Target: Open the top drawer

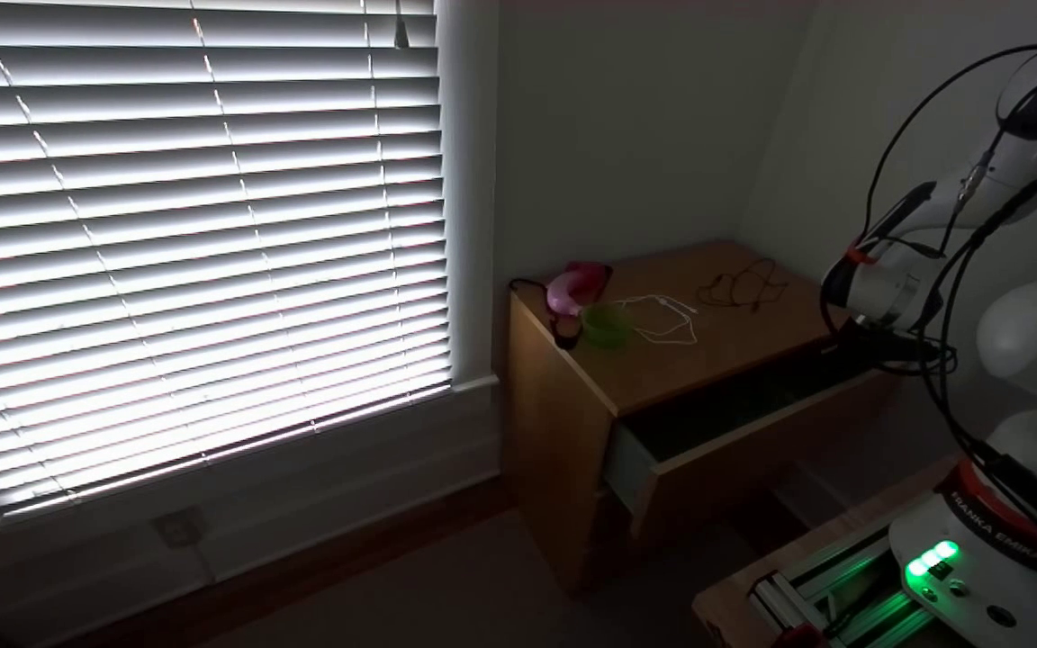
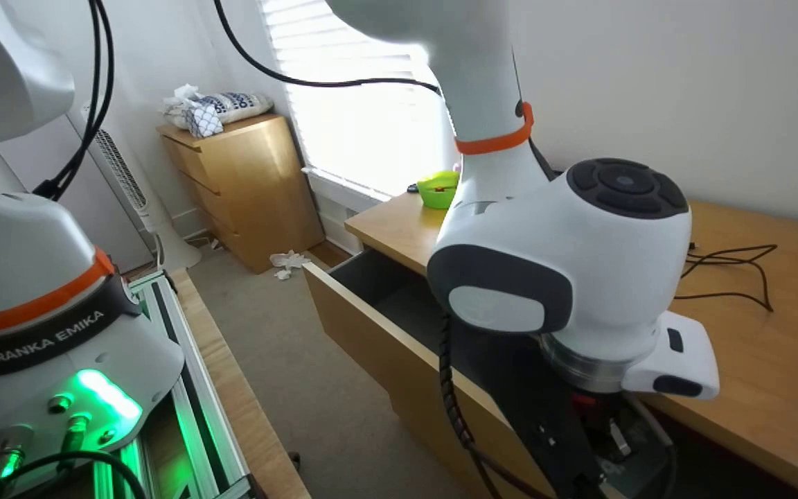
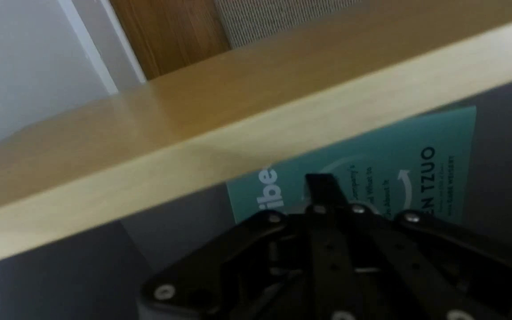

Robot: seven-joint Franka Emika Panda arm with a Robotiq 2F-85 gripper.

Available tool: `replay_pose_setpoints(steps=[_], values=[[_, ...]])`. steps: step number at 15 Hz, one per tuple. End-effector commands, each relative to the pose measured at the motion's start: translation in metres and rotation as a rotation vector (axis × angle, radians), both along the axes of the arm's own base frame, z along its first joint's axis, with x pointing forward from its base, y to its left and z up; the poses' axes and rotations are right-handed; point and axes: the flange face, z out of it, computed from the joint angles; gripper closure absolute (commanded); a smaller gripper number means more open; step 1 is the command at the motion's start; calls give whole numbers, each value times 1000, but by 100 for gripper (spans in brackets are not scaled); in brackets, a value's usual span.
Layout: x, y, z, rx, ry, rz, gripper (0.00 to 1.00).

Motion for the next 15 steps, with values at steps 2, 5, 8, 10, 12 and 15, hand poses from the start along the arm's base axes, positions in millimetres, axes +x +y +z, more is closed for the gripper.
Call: replay_pose_setpoints(steps=[2, 5, 8, 10, 12, 15], values=[[-33, -6, -13, -36, 100, -42, 100], [-45, -14, -2, -86, 166, -76, 100], [-52, -11, -1, -98, 236, -104, 100], [-60, -9, -2, -103, 293, -131, 100], [-63, -9, -3, -104, 332, -140, 100], [-71, -12, -1, -111, 397, -169, 100]])
